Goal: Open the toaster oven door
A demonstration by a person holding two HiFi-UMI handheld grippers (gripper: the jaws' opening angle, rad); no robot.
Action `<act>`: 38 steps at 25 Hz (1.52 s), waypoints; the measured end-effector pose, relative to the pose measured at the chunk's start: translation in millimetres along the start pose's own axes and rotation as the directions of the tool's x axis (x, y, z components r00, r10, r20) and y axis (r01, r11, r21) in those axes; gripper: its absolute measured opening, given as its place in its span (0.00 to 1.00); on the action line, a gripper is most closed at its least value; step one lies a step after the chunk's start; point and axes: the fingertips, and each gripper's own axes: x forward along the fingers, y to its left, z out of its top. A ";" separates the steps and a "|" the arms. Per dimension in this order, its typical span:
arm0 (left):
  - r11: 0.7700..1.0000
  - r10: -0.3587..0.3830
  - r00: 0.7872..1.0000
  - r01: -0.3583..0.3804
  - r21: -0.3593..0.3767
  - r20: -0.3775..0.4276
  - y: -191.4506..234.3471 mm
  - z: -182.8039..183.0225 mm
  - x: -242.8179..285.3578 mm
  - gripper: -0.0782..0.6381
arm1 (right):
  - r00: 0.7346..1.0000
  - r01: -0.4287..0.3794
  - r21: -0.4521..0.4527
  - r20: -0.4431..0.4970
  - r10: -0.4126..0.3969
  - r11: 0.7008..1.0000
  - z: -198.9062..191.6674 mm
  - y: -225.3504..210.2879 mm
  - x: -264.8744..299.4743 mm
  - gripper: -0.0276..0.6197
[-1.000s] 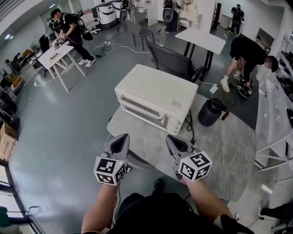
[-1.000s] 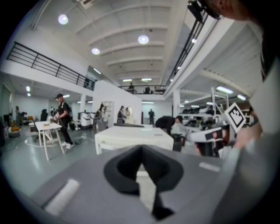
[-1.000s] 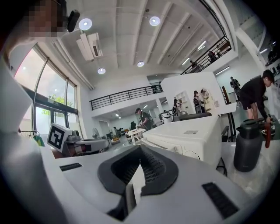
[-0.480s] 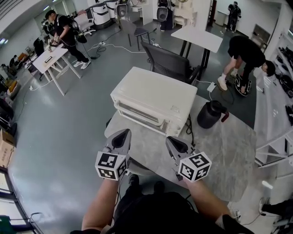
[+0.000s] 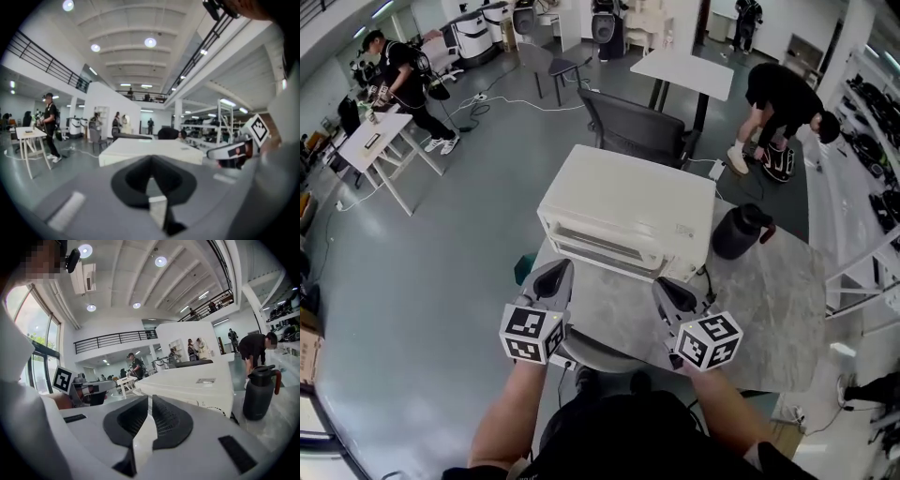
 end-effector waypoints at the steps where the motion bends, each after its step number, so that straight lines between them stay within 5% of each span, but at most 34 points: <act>1: 1.000 -0.018 1.000 0.018 0.002 -0.002 6.2 -1.1 1.0 0.12 | 1.000 0.022 0.002 0.003 -0.022 1.000 -0.1 1.7 3.2 0.08; 6: 0.991 -0.128 0.991 0.129 0.047 -0.038 23.9 -6.0 11.2 0.12 | 0.992 0.125 0.009 0.013 -0.126 0.992 -2.7 7.4 17.4 0.09; 10: 0.978 -0.200 0.976 0.205 0.048 -0.089 26.1 -12.5 23.6 0.24 | 0.982 0.187 0.017 -0.014 -0.187 0.982 -6.0 8.5 20.1 0.11; 16: 0.983 -0.171 0.978 0.178 0.045 -0.122 38.7 -18.3 48.6 0.31 | 0.957 0.286 0.038 -0.056 -0.284 0.958 -5.2 -26.6 18.3 0.14; 25: 0.970 -0.203 0.971 0.217 0.108 -0.125 28.1 -23.6 68.4 0.34 | 0.937 0.336 0.107 -0.142 -0.320 0.936 -17.5 -56.4 43.8 0.23; 38: 0.975 -0.208 0.974 0.214 0.059 -0.093 35.4 -33.3 57.4 0.34 | 0.913 0.392 0.196 -0.199 -0.355 0.899 -29.7 -69.5 57.1 0.25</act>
